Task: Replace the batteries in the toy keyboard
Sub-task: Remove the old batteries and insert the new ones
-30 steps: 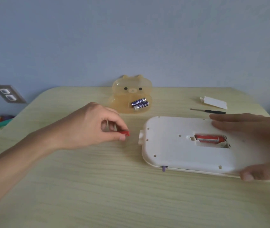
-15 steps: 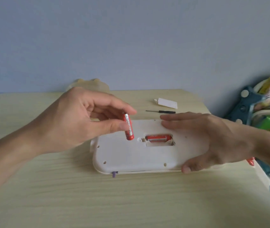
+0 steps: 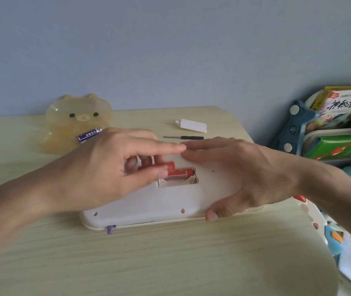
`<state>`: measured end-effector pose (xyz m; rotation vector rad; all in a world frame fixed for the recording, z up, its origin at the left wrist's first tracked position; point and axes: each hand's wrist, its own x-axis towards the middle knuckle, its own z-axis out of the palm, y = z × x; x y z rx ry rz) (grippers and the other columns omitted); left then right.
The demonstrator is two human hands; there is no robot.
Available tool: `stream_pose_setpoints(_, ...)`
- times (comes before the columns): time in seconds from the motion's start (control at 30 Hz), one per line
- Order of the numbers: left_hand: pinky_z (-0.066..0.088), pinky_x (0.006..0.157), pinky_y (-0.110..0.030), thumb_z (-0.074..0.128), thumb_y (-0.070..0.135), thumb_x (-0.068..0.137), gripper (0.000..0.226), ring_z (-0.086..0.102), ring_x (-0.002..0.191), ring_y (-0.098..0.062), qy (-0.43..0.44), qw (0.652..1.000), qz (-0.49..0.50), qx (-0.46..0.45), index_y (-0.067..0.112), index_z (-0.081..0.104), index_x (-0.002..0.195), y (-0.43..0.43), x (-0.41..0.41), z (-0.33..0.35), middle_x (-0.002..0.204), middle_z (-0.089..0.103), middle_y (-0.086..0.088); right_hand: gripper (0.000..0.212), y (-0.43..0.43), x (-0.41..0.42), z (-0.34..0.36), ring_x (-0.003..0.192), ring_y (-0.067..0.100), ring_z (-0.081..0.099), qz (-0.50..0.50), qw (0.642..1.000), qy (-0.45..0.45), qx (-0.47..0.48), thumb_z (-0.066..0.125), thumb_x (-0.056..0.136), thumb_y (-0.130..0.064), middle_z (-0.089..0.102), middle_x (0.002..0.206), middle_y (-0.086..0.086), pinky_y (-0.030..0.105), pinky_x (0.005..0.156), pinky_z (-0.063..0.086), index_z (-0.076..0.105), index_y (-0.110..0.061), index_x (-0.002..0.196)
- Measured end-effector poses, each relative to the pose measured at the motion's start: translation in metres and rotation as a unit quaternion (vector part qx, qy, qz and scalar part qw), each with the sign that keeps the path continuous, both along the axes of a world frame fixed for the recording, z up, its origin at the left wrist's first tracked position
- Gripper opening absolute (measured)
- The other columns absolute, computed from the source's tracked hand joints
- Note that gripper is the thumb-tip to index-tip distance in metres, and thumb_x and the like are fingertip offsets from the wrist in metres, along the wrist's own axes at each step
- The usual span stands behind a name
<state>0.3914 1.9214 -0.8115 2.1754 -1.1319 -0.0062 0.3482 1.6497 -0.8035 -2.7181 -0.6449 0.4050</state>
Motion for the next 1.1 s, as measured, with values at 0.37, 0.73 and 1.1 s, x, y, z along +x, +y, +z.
stream_pose_setpoints(0.37, 0.049, 0.062, -0.026, 0.081, 0.062, 0.071, 0.034, 0.066, 0.07, -0.01, 0.022, 1.0, -0.001, 0.013, 0.041, 0.083, 0.098, -0.004, 0.0, -0.004, 0.095, 0.077, 0.017, 0.114, 0.0, -0.002, 0.001, 0.154, -0.01, 0.015, -0.011, 1.0, 0.008, 0.004, 0.079, 0.061, -0.077, 0.018, 0.168, -0.033, 0.023, 0.128, 0.014, 0.031, -0.048, 0.159)
stream_pose_setpoints(0.73, 0.051, 0.058, -0.031, 0.077, 0.051, 0.079, 0.017, 0.069, 0.067, -0.017, 0.03, 1.0, -0.002, -0.002, 0.04, 0.084, 0.09, 0.014, 0.009, -0.006, 0.086, 0.079, 0.017, 0.117, -0.001, 0.0, -0.001, 0.154, -0.011, 0.016, -0.006, 1.0, 0.005, 0.009, 0.066, 0.055, -0.088, 0.019, 0.167, -0.034, 0.027, 0.13, 0.017, 0.03, -0.048, 0.159)
stream_pose_setpoints(1.1, 0.048, 0.057, -0.027, 0.079, 0.042, 0.082, 0.006, 0.067, 0.061, -0.011, -0.008, 0.999, 0.0, 0.044, 0.042, 0.084, 0.084, -0.004, 0.007, -0.009, 0.08, 0.074, 0.016, 0.112, 0.0, 0.0, 0.0, 0.154, -0.009, 0.016, -0.001, 1.0, -0.004, -0.001, 0.078, 0.062, -0.077, 0.019, 0.169, -0.03, 0.015, 0.123, 0.012, 0.031, -0.047, 0.159)
